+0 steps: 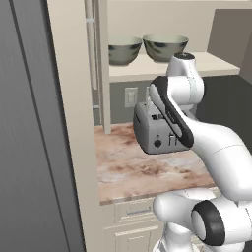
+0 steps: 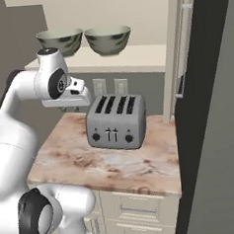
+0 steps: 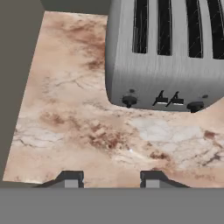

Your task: Pick up the bowls from the cabinet and place each bowl in front of a stool on the dining counter.

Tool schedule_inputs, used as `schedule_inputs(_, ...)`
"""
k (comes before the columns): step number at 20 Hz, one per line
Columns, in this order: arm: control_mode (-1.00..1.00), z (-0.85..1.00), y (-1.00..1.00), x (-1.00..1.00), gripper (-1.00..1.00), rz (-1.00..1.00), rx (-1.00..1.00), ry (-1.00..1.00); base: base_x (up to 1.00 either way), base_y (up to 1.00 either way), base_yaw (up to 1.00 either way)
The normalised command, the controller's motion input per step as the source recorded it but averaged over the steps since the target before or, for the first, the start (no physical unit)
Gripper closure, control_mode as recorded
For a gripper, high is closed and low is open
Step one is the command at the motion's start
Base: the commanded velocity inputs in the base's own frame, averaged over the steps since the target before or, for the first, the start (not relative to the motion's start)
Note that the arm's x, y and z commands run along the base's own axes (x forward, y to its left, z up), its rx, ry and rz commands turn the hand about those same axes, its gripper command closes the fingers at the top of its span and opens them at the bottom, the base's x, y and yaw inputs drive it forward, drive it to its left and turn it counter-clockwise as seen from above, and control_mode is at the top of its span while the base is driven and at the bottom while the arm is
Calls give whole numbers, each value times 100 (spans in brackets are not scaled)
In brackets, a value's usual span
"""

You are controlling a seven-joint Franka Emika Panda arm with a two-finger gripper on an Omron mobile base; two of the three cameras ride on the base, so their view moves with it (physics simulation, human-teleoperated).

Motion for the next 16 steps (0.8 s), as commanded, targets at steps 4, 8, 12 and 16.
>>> schedule_inputs(4, -100, 12, 0, -40, -100, -5, 0, -2, 0, 0, 0)
schedule_inputs(8, -100, 40, -15, -100, -100, -28, 4, -15, 0, 0, 0)
schedule_inputs(12, -100, 52, -8, -100, -100, -38, 21, -22, 0, 0, 0)
schedule_inputs(16, -100, 53, -13, -74, -100, -40, 37, -25, 0, 0, 0)
